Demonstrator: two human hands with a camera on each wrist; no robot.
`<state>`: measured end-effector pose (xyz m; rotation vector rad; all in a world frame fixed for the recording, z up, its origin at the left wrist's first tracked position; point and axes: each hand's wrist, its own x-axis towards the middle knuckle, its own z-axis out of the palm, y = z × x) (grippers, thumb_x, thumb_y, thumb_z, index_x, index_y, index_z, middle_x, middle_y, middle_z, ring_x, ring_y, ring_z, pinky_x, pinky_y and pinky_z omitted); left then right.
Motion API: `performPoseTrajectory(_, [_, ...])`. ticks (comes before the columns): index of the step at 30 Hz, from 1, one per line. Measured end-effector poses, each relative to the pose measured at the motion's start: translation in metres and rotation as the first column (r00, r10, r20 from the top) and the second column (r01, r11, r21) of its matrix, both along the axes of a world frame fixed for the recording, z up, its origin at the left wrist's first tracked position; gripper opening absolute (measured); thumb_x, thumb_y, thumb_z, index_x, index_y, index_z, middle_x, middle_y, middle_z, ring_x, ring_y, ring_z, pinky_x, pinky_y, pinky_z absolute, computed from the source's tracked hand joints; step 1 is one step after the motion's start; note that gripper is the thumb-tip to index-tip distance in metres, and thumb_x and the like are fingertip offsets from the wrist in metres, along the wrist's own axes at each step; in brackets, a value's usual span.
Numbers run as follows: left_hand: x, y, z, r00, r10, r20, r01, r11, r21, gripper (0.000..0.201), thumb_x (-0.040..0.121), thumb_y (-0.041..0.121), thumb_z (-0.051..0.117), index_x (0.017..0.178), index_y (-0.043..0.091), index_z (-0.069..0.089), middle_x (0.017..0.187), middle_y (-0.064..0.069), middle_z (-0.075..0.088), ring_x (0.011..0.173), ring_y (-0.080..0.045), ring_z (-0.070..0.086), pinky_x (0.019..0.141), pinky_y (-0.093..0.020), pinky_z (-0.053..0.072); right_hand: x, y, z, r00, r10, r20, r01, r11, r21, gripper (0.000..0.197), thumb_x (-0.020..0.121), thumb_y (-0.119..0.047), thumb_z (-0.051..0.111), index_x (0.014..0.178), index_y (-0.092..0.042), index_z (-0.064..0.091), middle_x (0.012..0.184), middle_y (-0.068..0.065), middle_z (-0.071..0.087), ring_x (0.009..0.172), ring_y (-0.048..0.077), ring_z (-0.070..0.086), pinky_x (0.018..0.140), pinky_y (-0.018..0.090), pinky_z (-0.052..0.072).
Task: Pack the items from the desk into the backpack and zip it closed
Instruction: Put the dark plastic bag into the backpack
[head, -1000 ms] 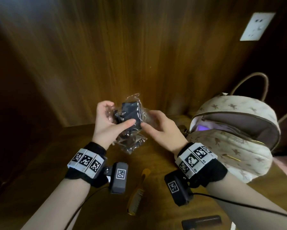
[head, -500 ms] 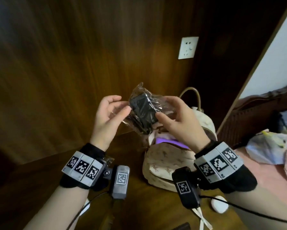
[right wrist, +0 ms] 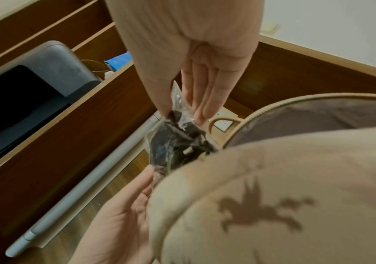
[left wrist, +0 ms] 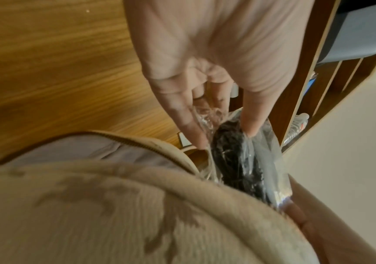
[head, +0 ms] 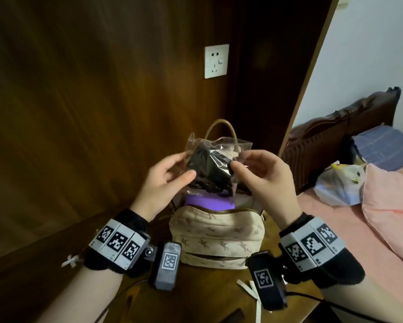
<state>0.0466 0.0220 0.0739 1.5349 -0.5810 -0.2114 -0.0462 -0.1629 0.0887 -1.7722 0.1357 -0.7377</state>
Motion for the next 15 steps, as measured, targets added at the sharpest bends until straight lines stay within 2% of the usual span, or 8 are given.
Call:
performPoseTrajectory(2, [-0.001,-0.003,-0.008,0.999,-0.009,-0.054,0.009,1.000,0.000,0.040,0.075,0.023,0.064,0.114,0.024,0.058,0.114,-0.010,0.065,0.103,-0.023,0.065,0.079,-0.032,0.057,0.000,-0.002,-0.014,0.997,0.043,-0.059,-0.040,0.997,0.060,0.035,0.077,-0.025,0.075,0.108,-0.011,0.064,0.099,0.003,0.070,0.087,0.009,0.069,0.077,0.023,0.054])
performPoseTrajectory(4, [-0.002,-0.006,-0.014,0.997,-0.006,-0.081,0.006,1.000,-0.002,0.035,0.078,0.021,0.064,0.112,0.023,0.058,0.114,-0.015,0.062,0.098,-0.024,0.065,0.072,-0.032,0.058,0.001,-0.003,-0.025,0.982,0.150,-0.113,-0.137,0.984,0.113,0.050,0.075,-0.032,0.076,0.120,-0.024,0.057,0.113,0.007,0.066,0.101,0.016,0.066,0.085,0.032,0.054])
performPoseTrajectory(7, [-0.003,-0.011,-0.020,0.995,-0.020,-0.097,0.018,1.000,-0.014,0.031,0.084,0.008,0.062,0.112,0.020,0.055,0.112,-0.006,0.062,0.094,-0.015,0.066,0.075,-0.030,0.058,-0.001,-0.004,-0.033,0.966,0.192,-0.173,-0.190,0.981,0.026,0.051,0.082,-0.022,0.070,0.121,-0.044,0.045,0.122,0.008,0.059,0.104,0.014,0.064,0.087,0.031,0.054])
performPoseTrajectory(9, [-0.003,-0.010,-0.027,0.996,-0.039,-0.082,0.040,0.999,0.007,0.036,0.082,0.007,0.067,0.112,0.021,0.054,0.113,-0.002,0.061,0.099,-0.012,0.065,0.082,-0.027,0.055,-0.005,-0.006,-0.032,0.975,0.139,-0.175,-0.153,0.986,-0.071,0.051,0.083,-0.017,0.069,0.122,-0.041,0.045,0.119,0.003,0.061,0.103,0.009,0.064,0.087,0.029,0.054])
performPoseTrajectory(11, [-0.004,-0.006,-0.035,0.996,-0.067,-0.067,0.071,0.995,0.067,0.048,0.071,0.019,0.077,0.113,0.024,0.053,0.114,0.000,0.062,0.103,-0.010,0.063,0.084,-0.023,0.052,-0.010,-0.008,-0.029,0.986,0.076,-0.147,-0.095,0.988,-0.124,0.050,0.079,-0.015,0.073,0.122,-0.029,0.050,0.109,-0.006,0.065,0.099,0.003,0.064,0.086,0.024,0.054])
performPoseTrajectory(13, [-0.004,0.001,-0.044,0.997,-0.078,-0.027,0.081,0.983,0.167,0.052,0.065,0.039,0.072,0.112,0.026,0.054,0.113,0.004,0.063,0.105,-0.007,0.061,0.087,-0.024,0.050,-0.014,-0.011,-0.025,0.993,0.014,-0.117,-0.037,0.981,-0.191,0.043,0.076,-0.014,0.075,0.112,-0.022,0.054,0.100,-0.013,0.066,0.093,-0.002,0.064,0.081,0.019,0.053])
performPoseTrajectory(15, [-0.003,0.007,-0.053,0.998,-0.055,-0.010,0.056,0.970,0.235,0.047,0.068,0.047,0.065,0.109,0.027,0.057,0.113,0.007,0.063,0.106,-0.002,0.058,0.089,-0.023,0.046,-0.017,-0.013,-0.024,0.991,-0.023,-0.131,-0.013,0.964,-0.266,0.035,0.075,-0.016,0.076,0.103,-0.023,0.055,0.095,-0.016,0.065,0.088,-0.003,0.063,0.077,0.018,0.054])
